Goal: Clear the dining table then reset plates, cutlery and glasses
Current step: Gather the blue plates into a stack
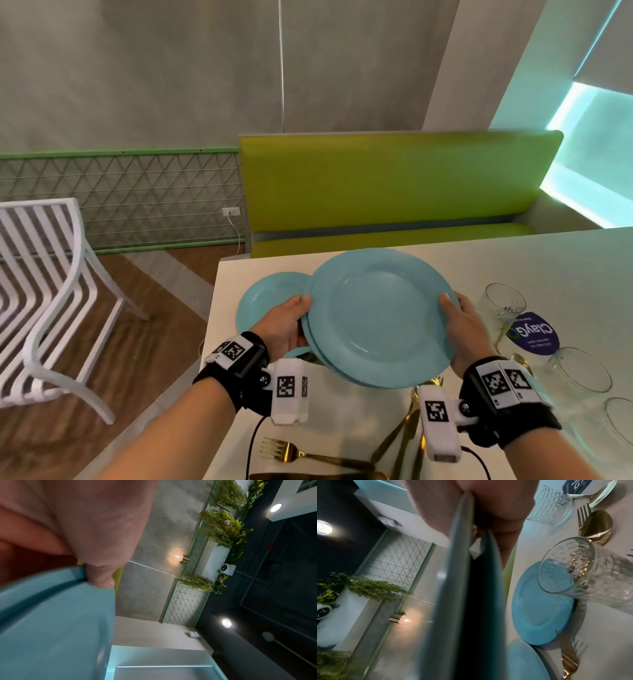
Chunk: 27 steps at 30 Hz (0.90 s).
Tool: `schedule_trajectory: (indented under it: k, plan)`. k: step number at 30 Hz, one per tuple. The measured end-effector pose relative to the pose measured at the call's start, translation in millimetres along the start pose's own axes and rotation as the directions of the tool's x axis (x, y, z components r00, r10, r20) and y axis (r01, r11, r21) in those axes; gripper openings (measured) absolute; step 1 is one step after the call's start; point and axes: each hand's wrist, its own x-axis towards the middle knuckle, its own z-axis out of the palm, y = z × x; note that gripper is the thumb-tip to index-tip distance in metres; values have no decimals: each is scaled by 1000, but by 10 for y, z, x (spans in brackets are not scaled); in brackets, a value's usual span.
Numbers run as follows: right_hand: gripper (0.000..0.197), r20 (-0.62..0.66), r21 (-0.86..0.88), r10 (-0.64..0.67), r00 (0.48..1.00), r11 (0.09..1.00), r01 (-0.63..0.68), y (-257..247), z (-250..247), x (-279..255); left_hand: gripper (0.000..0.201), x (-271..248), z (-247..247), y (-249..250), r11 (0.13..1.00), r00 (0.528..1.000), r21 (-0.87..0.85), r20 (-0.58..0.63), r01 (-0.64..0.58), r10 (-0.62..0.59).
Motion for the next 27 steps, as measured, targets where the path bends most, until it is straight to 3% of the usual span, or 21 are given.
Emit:
schedule_trajectory:
  k: [5,7,8,10,11,13,18,21,23,27]
  plan:
    - [27,-38,-41,-27,999,999,25,-23,38,44,48,49,28,61,988,994,109,-35,106,-103]
    - [27,-44,-28,-26,999,999,24,-45,27,74,54,120,-26,64,945,984,288,-128,156,-123]
    - [28,-48,-22,-23,999,1000,22,-59,20,91,54,183,-98,38,876,971,441,-214,195,-108]
    - [31,-60,-19,-20,998,1000,18,-94,10,116,52,334,-326,-67,656,889,675,-458,339,13]
    - [32,-68,-15,-20,997,1000,19,-112,0,125,52,382,-445,-123,589,827,682,-561,433,41]
    - [33,-91,-1,-15,996,1000,15,-149,-40,153,52,409,-612,-207,559,729,618,-684,552,37]
    - [35,-165,-22,-32,986,999,29,-214,-164,206,57,544,-833,-382,702,675,448,-735,553,-62]
    - [36,-173,-32,-23,985,999,18,-211,-219,243,59,533,-882,-425,772,702,394,-706,498,-92]
    - [37,-176,-46,-21,984,999,13,-216,-238,252,44,461,-853,-385,815,716,360,-692,455,-94]
    - [35,-177,-59,-24,984,998,13,-235,-225,280,30,577,-987,-352,924,739,281,-674,259,-2]
